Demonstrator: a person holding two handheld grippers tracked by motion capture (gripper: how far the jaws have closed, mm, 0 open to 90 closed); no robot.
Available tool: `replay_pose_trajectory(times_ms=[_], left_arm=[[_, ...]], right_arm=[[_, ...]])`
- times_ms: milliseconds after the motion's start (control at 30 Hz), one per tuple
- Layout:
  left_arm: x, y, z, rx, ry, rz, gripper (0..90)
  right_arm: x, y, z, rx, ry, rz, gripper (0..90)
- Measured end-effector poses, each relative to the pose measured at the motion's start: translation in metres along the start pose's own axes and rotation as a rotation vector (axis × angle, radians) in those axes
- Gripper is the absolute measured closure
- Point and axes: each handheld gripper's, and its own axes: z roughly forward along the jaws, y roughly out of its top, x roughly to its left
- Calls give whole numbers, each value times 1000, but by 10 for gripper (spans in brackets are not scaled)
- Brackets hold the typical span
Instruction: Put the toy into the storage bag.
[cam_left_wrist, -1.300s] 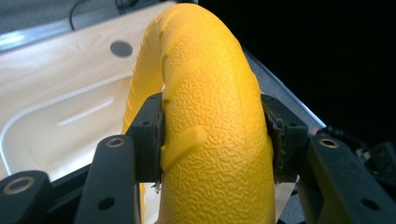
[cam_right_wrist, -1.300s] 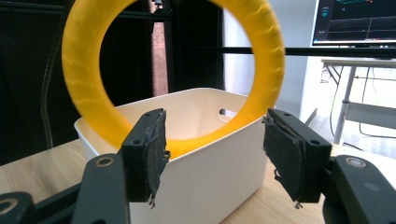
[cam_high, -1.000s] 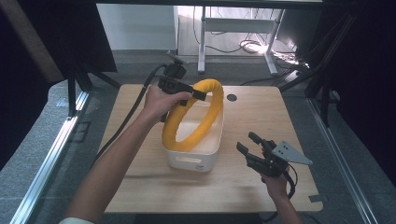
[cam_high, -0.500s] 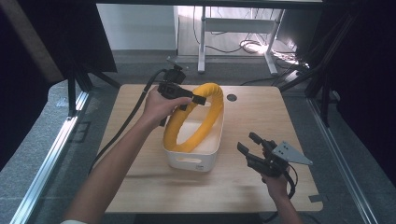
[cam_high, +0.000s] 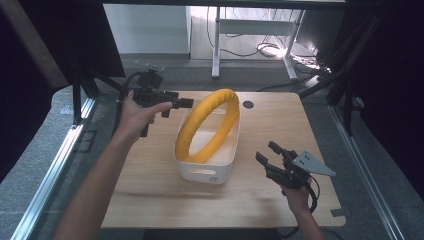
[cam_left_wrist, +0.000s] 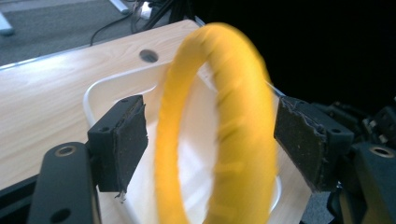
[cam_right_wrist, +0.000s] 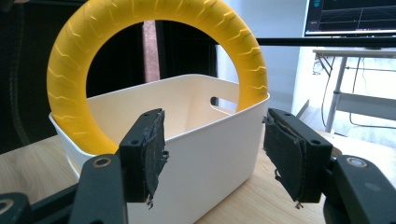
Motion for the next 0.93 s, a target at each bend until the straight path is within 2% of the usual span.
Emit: replay_pose_trajectory(times_ms=[200,467,733,933], left_arm=[[27,-38,0,24,26,-47,262],[48,-68,10,51,16,-99,265],[53,-76,14,62,23,-100,266],[54,-82,16,53,55,-80,264]], right_arm=[[-5,-5,3,20,-9,11,385],[-12,-10,5,41,-21,29,384],[-15,-13,5,46,-27,41,384],[-17,-14,5,50,-32,40,380]])
